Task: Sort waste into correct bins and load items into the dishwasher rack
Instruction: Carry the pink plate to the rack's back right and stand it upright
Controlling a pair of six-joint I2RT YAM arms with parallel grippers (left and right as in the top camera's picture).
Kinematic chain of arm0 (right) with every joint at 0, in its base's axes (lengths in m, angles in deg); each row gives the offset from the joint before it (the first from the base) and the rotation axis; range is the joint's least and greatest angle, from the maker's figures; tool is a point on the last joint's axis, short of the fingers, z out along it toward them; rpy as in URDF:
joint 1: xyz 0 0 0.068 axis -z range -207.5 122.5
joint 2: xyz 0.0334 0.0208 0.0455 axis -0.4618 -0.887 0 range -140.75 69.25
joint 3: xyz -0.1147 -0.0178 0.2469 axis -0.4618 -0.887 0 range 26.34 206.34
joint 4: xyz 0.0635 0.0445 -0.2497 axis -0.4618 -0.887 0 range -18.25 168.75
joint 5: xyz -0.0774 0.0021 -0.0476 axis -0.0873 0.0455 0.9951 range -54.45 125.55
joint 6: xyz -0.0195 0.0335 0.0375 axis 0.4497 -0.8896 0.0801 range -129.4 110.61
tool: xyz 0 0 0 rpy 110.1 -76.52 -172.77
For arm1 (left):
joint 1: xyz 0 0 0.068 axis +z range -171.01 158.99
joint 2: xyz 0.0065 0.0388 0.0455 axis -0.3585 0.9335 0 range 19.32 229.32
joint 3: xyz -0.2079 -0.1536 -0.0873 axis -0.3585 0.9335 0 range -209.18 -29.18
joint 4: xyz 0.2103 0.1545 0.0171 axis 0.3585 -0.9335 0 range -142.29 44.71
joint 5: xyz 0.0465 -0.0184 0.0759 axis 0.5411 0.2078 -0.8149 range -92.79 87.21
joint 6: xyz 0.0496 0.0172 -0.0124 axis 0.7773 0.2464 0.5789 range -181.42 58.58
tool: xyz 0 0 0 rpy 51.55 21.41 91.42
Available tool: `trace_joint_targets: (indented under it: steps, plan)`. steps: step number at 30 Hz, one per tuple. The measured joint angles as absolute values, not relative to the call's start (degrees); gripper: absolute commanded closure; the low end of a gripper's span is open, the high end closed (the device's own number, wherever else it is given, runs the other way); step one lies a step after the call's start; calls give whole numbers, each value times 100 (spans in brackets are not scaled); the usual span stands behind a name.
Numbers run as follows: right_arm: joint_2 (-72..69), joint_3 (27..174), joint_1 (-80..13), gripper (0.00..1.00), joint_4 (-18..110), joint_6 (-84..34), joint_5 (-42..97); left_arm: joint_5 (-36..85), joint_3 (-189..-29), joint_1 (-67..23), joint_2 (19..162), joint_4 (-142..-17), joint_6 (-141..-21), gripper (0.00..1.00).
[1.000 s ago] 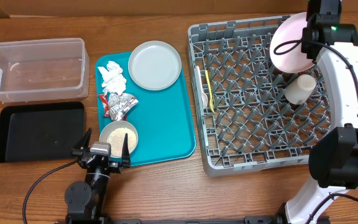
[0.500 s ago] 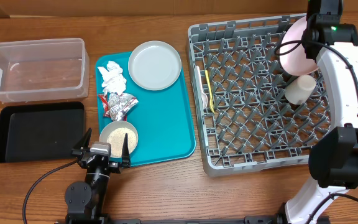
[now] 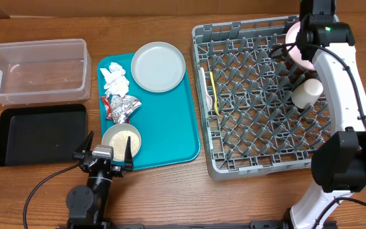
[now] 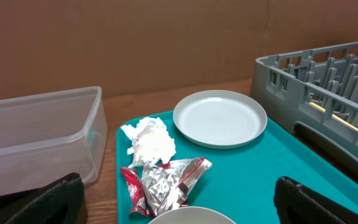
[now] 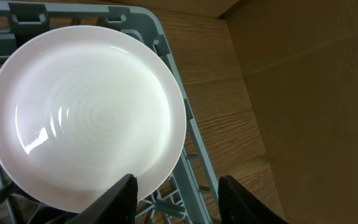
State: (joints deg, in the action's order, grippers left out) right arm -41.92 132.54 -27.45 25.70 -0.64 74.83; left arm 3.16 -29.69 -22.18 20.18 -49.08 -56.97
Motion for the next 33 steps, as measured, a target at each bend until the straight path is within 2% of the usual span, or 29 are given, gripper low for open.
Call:
trace_joint_targets:
  steps: [3, 5, 7, 9, 11, 14, 15, 17, 25, 28, 32, 33]
  plan:
    - [-4188, 13254, -2721, 84, 2248, -187, 6884, 316, -2969, -2218, 2018, -4908, -5697, 0]
    - [-4188, 13254, -2675, 78, 2202, -501, 6436, 316, -2969, -2218, 2018, -4908, -5697, 0]
    - [-4190, 13254, -2535, 78, 2209, -805, 5757, 316, -2969, -2218, 2018, -4908, -5697, 0]
    - [-4249, 13254, -2349, 84, 2366, -864, 4952, 316, -2969, -2218, 2018, -4908, -5695, 0]
    - [-4345, 13254, -2284, 85, 2421, -827, 4614, 319, -2969, -2218, 2018, -4908, -5697, 0]
    - [-4645, 13254, -2262, 74, 2375, -593, 4030, 316, -2969, -2218, 2018, -4908, -5697, 0]
    - [-4745, 13254, -2264, 59, 2355, -506, 3866, 316, -2969, -2218, 2018, -4908, -5697, 0]
    - [-4924, 13254, -2273, 56, 2353, -287, 3575, 316, -2969, -2218, 2018, -4908, -5697, 0]
    - [-5066, 13254, -2273, 56, 2567, 71, 3470, 319, -2969, -2218, 2018, -4908, -5697, 0]
    - [-5252, 13254, -2273, 64, 2712, 117, 3634, 319, -2969, -2218, 2018, -4908, -5697, 0]
    - [-5396, 13254, -2273, 86, 2834, 157, 3768, 319, -2969, -2218, 2018, -4908, -5697, 0]
    - [-5399, 13254, -2273, 88, 2843, 148, 3785, 316, -2969, -2218, 2018, -4908, -5697, 0]
